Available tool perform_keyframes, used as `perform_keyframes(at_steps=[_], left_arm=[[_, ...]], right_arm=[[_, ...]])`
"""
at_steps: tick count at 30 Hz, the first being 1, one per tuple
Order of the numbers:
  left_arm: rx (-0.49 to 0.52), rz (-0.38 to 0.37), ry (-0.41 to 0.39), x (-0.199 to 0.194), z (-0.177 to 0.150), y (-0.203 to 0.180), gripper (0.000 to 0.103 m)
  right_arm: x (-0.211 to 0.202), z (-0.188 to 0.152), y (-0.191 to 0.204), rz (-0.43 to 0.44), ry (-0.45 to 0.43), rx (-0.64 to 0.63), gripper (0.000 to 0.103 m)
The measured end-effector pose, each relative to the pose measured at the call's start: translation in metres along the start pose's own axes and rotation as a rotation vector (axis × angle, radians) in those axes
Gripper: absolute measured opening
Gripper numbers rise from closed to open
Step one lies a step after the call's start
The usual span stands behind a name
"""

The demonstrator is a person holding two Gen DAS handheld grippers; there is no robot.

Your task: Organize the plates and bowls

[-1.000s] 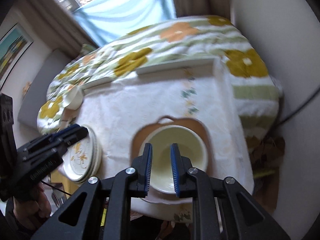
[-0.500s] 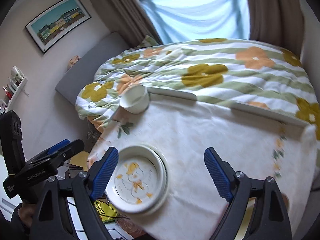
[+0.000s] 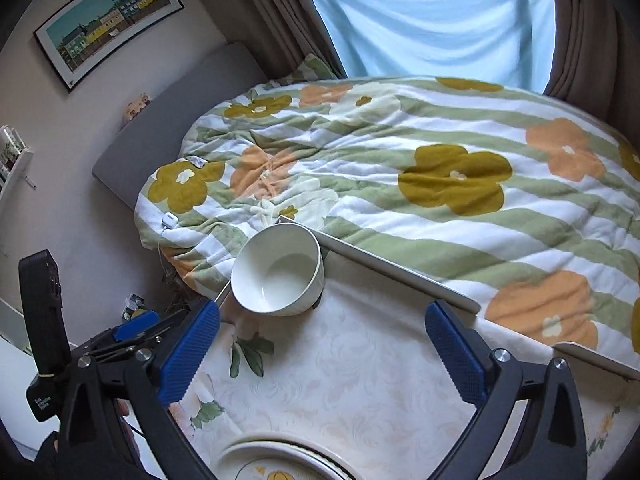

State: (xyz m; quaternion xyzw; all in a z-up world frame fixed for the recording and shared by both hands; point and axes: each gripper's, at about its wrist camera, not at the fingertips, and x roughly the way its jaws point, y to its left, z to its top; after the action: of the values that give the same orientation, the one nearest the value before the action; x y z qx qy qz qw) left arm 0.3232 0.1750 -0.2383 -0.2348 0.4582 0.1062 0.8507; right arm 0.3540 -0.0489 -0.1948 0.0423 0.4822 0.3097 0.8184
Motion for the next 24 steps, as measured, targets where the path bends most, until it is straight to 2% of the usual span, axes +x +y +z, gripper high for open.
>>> perform_keyframes(at_steps=[3, 5, 7, 8, 10, 11, 12, 15, 16, 17, 20, 24], left_arm=[[-0.02, -0.012, 0.035, 0.035, 0.009, 0.005, 0.089], [-0.031, -0.027, 0.055, 0.055, 0.015, 0.007, 0.081], [-0.038, -0.041, 0.08, 0.072, 0.017, 0.007, 0.065], [-0.042, -0.051, 0.093, 0.081, 0.018, 0.007, 0.062], [-0.042, -0.06, 0.104, 0.091, 0.017, 0.008, 0.051], [-0.04, -0.061, 0.108, 0.096, 0.018, 0.009, 0.049], [-0.04, -0.064, 0.11, 0.1, 0.018, 0.008, 0.042], [-0.046, -0.078, 0.124, 0.11, 0.02, 0.012, 0.028], [-0.049, -0.084, 0.127, 0.112, 0.021, 0.013, 0.027], [-0.052, -0.084, 0.122, 0.112, 0.022, 0.015, 0.027], [-0.049, -0.079, 0.116, 0.113, 0.022, 0.015, 0.025], [-0.025, -0.065, 0.111, 0.111, 0.023, 0.012, 0.025]], right_arm=[[0.042, 0.009, -0.001, 0.011, 0.058, 0.022, 0.102], [0.066, 0.011, -0.003, 0.033, 0.098, 0.053, 0.102], [0.087, 0.012, -0.006, 0.065, 0.139, 0.087, 0.102], [0.097, 0.014, -0.007, 0.078, 0.155, 0.104, 0.101], [0.111, 0.014, -0.008, 0.088, 0.174, 0.114, 0.094], [0.117, 0.014, -0.008, 0.088, 0.184, 0.111, 0.084], [0.122, 0.014, -0.008, 0.086, 0.196, 0.107, 0.074], [0.137, 0.015, -0.008, 0.095, 0.226, 0.097, 0.059], [0.141, 0.015, -0.008, 0.1, 0.233, 0.104, 0.057], [0.144, 0.016, -0.009, 0.113, 0.234, 0.112, 0.051], [0.15, 0.014, -0.011, 0.125, 0.242, 0.119, 0.024], [0.15, 0.014, -0.013, 0.127, 0.222, 0.127, 0.023]])
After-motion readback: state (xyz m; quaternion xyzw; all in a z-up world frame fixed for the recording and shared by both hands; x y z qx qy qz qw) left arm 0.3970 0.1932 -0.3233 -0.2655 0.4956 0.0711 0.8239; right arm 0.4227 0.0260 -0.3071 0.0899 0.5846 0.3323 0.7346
